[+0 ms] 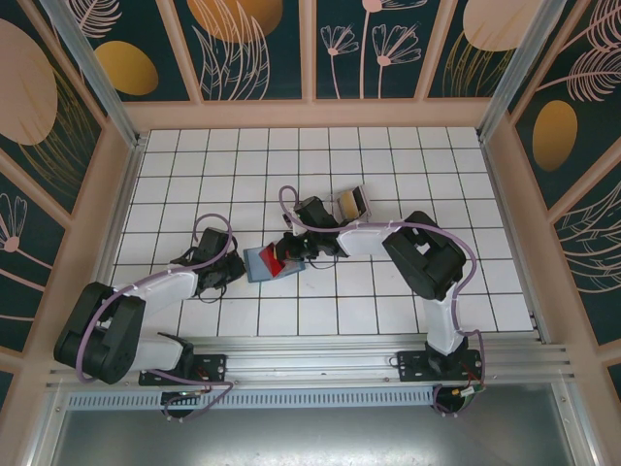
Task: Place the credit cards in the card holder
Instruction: Insert the credit card into the card slot.
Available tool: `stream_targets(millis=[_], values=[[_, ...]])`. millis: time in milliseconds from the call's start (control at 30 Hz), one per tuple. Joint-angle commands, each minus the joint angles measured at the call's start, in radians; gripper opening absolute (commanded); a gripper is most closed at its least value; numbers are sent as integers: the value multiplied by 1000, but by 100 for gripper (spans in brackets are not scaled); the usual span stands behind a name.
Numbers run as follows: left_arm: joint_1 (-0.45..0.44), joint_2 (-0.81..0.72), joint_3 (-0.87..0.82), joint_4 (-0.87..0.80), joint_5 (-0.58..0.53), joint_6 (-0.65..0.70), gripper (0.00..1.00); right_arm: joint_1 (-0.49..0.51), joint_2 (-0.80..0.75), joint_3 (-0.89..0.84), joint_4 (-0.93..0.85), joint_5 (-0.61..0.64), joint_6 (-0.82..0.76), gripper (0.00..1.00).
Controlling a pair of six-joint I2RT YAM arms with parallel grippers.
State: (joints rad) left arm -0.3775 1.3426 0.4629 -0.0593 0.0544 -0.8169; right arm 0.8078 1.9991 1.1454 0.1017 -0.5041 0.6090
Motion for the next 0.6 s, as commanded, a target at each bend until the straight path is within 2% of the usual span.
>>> stream_targets(millis=[0,567], values=[[-17,49,-35,56,106,-5,13,2,-24,2,-2,73,-18,0],[-15,46,-35,54,110,-5,10,-24,-57,-35,12,87,-31,0]])
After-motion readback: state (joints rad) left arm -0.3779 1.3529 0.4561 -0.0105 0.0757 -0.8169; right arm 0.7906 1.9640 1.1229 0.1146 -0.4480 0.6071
